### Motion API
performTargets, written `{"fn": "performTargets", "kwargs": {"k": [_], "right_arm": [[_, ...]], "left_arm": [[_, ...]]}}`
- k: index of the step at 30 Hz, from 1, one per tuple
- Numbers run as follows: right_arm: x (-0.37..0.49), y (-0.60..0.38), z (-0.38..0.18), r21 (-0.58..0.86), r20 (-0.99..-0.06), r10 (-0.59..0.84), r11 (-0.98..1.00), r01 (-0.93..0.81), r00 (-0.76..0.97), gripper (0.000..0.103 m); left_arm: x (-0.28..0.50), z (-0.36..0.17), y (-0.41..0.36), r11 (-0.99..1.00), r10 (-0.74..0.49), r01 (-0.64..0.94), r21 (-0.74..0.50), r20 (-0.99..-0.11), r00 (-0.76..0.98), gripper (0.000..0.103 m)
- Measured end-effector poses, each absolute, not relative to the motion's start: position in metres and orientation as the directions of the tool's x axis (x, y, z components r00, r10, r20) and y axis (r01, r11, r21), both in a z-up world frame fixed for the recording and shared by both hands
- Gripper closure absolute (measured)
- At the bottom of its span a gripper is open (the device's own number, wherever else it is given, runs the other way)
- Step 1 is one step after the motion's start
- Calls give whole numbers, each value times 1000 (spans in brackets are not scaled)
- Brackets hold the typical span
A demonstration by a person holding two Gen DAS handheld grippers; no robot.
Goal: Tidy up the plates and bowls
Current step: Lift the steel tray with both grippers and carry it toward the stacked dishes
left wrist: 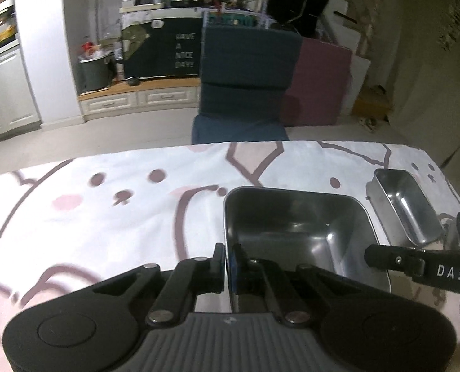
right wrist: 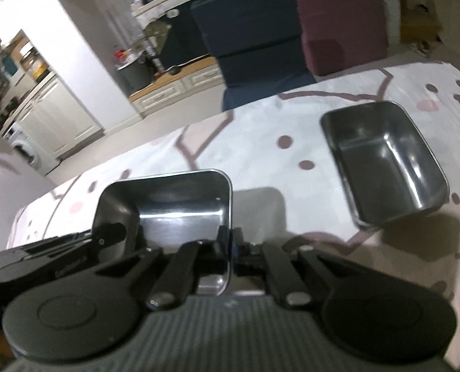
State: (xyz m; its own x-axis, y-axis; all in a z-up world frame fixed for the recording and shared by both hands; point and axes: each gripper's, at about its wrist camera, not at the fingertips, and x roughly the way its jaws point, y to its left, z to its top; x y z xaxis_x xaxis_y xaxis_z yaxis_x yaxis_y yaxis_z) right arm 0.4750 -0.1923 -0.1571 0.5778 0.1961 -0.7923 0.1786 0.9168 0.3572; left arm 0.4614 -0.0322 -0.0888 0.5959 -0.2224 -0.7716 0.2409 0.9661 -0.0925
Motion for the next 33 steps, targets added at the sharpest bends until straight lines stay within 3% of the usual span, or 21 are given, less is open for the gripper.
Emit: {"fn": "performTargets", "kwargs": {"k": [19, 25, 33], "right_arm": [[348, -145, -75, 401, -716, 340, 915, -39, 610, 99], [305, -131, -74, 414, -712, 373, 907, -74, 595, 99], [269, -110, -100, 386, -772, 373, 919, -87, 515, 99]], "left_arm": [[308, -6, 28, 986, -164, 136, -99, -731, 663, 101], [264, -9, 42, 989, -147, 119, -92, -745, 651, 101], [227, -58, 57, 989, -150, 95, -116, -820, 553, 100]]}}
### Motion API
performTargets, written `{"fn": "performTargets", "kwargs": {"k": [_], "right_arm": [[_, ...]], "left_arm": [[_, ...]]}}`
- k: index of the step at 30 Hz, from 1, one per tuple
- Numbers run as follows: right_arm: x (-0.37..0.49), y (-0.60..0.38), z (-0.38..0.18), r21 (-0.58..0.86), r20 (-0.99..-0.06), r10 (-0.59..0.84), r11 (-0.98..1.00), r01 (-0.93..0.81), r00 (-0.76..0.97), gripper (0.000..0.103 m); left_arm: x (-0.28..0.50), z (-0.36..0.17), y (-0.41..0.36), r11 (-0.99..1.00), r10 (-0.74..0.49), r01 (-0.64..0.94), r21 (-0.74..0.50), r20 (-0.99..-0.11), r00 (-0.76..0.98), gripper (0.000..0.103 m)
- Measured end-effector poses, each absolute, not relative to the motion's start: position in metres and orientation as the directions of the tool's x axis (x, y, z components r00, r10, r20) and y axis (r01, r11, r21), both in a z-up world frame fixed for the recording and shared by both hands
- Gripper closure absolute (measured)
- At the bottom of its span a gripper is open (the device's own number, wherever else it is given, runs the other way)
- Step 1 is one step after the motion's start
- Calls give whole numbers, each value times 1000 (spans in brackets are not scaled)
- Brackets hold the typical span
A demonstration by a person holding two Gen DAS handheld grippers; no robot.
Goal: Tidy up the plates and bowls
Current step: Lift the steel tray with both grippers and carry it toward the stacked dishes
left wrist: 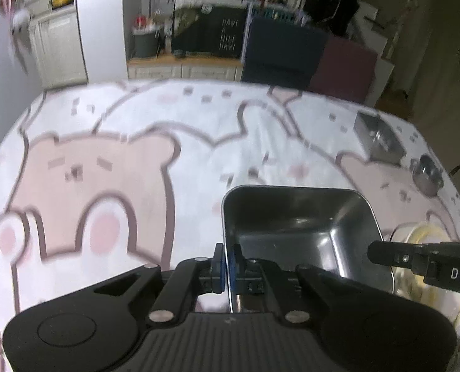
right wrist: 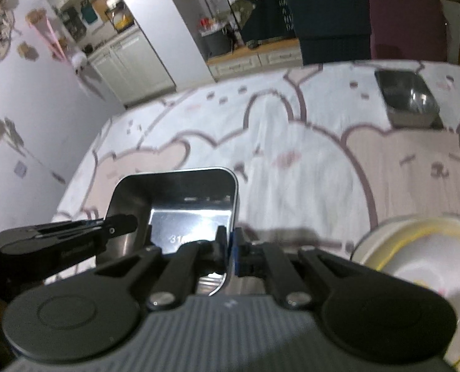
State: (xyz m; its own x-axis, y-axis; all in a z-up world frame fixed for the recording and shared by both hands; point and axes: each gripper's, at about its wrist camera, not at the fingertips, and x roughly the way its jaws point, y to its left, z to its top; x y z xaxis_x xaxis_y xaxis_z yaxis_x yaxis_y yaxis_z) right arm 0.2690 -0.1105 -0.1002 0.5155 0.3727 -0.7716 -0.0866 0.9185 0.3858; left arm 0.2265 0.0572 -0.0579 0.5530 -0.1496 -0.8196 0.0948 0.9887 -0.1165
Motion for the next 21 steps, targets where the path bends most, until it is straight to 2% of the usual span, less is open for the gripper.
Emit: {"fn": "performTargets", "kwargs": {"k": [10, 21], "right_arm": [[246, -83, -148, 338, -853, 350, 936, -100, 388, 98], [242, -72, -163, 308, -877, 316, 948, -82, 361, 98]], "left_arm": [[207, -101, 70, 990, -138, 90, -109, -883, 448, 100], [212, -117, 67, 993, -113, 90, -83, -905, 409, 100]]}}
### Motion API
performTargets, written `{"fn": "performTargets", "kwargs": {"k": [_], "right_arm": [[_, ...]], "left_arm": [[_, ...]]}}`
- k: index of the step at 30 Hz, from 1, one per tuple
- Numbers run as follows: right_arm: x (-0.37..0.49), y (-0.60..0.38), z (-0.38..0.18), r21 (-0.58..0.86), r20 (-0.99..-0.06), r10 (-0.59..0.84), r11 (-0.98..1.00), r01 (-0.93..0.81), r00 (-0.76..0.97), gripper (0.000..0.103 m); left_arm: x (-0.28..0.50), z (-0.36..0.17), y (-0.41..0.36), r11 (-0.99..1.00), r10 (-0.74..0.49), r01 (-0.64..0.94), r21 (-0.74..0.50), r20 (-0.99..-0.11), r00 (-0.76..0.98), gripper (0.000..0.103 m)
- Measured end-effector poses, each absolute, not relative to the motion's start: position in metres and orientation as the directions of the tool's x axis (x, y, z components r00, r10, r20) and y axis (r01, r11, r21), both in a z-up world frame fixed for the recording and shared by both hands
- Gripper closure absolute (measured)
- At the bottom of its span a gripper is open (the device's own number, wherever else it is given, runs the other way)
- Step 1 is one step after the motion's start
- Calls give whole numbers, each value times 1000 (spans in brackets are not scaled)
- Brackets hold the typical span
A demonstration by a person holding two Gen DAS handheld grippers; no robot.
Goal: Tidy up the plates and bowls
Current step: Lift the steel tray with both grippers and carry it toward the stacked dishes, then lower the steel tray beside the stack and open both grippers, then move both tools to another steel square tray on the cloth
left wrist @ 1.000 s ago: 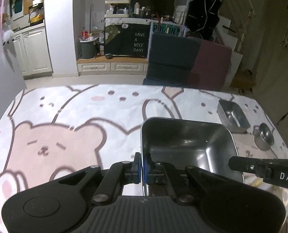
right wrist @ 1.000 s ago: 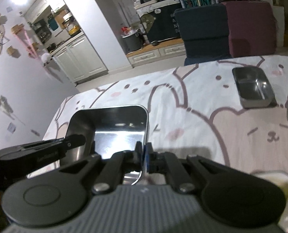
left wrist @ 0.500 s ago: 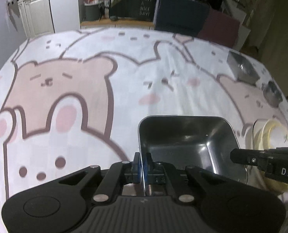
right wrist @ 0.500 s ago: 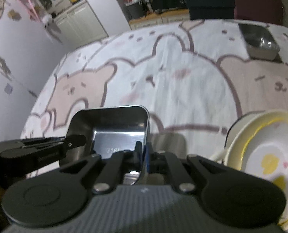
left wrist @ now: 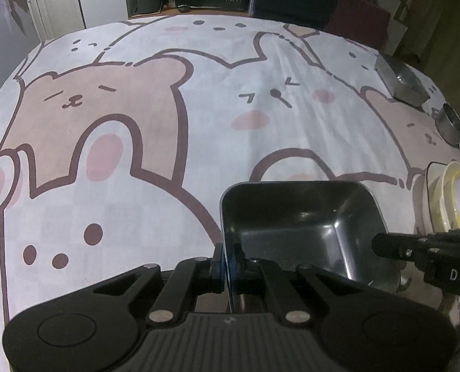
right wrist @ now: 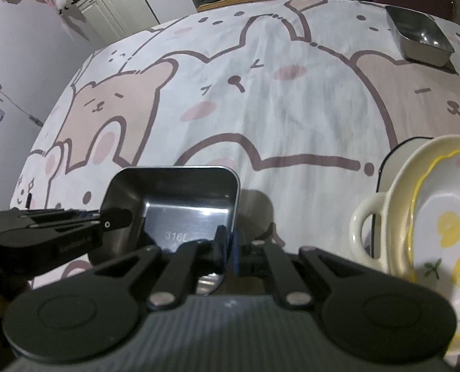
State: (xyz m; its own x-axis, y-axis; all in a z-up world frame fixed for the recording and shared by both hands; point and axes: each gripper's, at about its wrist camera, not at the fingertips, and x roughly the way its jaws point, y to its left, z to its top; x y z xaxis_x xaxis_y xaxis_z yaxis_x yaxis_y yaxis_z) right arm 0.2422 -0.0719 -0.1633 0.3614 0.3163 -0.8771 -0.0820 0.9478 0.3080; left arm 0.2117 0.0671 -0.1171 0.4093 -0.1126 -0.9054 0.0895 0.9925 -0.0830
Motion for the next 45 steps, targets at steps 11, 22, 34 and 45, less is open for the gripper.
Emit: {"fn": "performTargets", "kwargs": {"k": [11, 22, 34, 45], "right_arm": [[247, -68, -165, 297, -885, 306, 951, -83, 351, 95], [247, -66, -165, 306, -883, 318, 948, -91, 346, 42], [249, -121, -107, 335, -768, 286, 942, -22, 573, 0], [304, -235, -91, 397, -729, 117, 875, 277, 675, 0]], "left_arm": [[212, -126, 69, 991, -123, 89, -96, -918, 377, 97], [208, -115, 72, 993, -116, 67, -97, -910, 397, 32], [224, -51, 37, 995, -65, 102, -3, -790, 609, 0], [279, -35, -52, 971, -196, 231, -59, -751, 630, 0]]}}
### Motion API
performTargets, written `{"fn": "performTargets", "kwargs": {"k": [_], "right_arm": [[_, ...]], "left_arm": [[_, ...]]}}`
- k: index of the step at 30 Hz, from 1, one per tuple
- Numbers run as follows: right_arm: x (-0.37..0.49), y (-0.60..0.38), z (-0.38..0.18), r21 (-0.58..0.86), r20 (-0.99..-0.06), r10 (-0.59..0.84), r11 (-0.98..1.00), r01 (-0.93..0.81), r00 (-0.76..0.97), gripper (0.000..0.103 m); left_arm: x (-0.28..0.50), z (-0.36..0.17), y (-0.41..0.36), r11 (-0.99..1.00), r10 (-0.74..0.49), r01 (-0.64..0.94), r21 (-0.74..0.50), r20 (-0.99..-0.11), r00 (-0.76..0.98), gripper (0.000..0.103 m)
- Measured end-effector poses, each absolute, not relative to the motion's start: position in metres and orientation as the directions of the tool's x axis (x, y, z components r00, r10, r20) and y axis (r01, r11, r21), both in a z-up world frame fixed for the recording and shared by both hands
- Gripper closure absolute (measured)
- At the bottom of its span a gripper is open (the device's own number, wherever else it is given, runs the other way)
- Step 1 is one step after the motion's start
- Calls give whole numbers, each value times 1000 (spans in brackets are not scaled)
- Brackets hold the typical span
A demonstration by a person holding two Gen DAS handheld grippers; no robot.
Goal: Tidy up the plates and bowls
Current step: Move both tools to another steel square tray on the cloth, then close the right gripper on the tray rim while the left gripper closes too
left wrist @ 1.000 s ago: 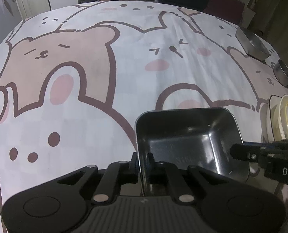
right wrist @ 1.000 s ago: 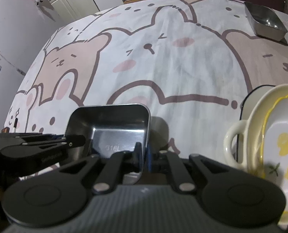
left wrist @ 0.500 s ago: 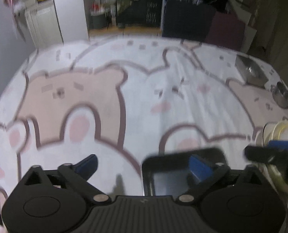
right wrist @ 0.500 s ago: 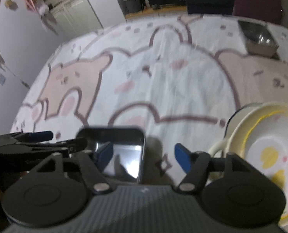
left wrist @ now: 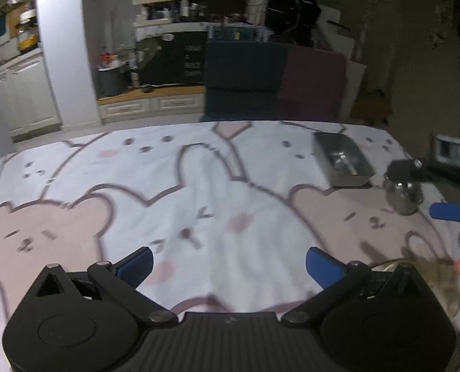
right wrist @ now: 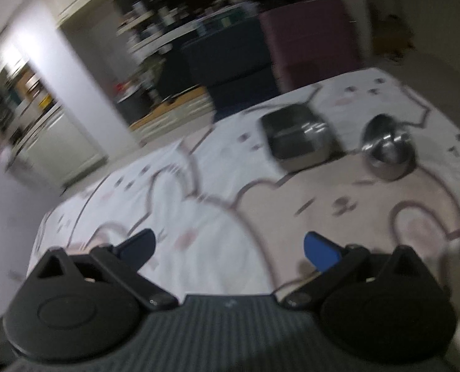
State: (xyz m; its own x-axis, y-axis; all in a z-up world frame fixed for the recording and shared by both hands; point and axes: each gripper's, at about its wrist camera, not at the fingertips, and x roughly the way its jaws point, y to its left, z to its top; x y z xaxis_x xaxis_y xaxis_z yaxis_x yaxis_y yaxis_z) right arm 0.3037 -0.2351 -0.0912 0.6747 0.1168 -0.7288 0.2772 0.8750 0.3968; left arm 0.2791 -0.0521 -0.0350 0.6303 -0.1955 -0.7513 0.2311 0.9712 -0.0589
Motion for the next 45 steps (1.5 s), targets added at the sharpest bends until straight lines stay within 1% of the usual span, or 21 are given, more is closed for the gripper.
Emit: {"fn": "performTargets", "kwargs": {"k": [6, 10, 11, 12, 13, 15, 16, 18, 20, 22, 28, 29, 30, 31, 34, 40, 45], "right_arm": [[345, -296, -107, 430, -732, 38, 800, 418, 680, 0], [375, -324, -129, 462, -757, 25, 727, 508, 653, 0], [379, -330, -135, 470, -761, 26, 710, 524, 648, 4], [385, -335, -140, 478, -765, 25, 692, 540, 644, 11], [389, -339, -146, 486, -767, 26, 675, 555, 641, 16], [399, -347, -159, 487, -784, 26, 643, 590, 620, 36], [403, -350, -166, 486, -794, 24, 625, 611, 607, 39], [411, -354, -180, 494, -808, 29, 577, 651, 588, 52], [414, -355, -192, 521, -808, 50, 525, 673, 586, 57], [418, -351, -200, 550, -798, 68, 487, 678, 599, 58], [432, -338, -212, 567, -782, 72, 495, 659, 619, 63], [436, -336, -212, 562, -784, 75, 506, 654, 616, 69], [439, -334, -213, 554, -788, 75, 517, 652, 611, 77], [440, -333, -214, 545, -793, 72, 528, 651, 605, 80], [445, -331, -215, 538, -790, 73, 558, 632, 608, 84], [452, -329, -212, 490, -800, 59, 640, 592, 597, 85], [455, -333, -206, 445, -812, 57, 705, 552, 581, 93]], "left_arm": [[320, -38, -89, 960, -239, 267, -81, -729, 641, 0], [354, -46, -104, 958, -266, 261, -120, -713, 649, 0], [362, -48, -108, 958, -265, 258, -122, -712, 650, 0], [369, -50, -111, 958, -267, 257, -125, -711, 651, 0], [377, -52, -114, 958, -271, 255, -132, -707, 653, 0], [390, -55, -118, 957, -278, 251, -145, -703, 655, 0], [396, -57, -120, 957, -280, 250, -149, -700, 656, 0], [406, -61, -125, 956, -286, 250, -156, -697, 658, 0], [416, -64, -127, 954, -294, 247, -170, -693, 658, 0], [424, -69, -129, 952, -302, 243, -186, -693, 654, 0], [436, -82, -129, 947, -320, 226, -228, -694, 645, 0], [437, -84, -129, 947, -323, 224, -233, -693, 645, 0], [438, -84, -128, 947, -322, 223, -233, -693, 645, 0], [439, -86, -128, 948, -319, 221, -230, -694, 645, 0], [442, -89, -126, 950, -313, 214, -228, -698, 644, 0], [446, -91, -128, 949, -316, 211, -235, -700, 640, 0], [448, -94, -135, 941, -337, 234, -243, -687, 643, 0]]}}
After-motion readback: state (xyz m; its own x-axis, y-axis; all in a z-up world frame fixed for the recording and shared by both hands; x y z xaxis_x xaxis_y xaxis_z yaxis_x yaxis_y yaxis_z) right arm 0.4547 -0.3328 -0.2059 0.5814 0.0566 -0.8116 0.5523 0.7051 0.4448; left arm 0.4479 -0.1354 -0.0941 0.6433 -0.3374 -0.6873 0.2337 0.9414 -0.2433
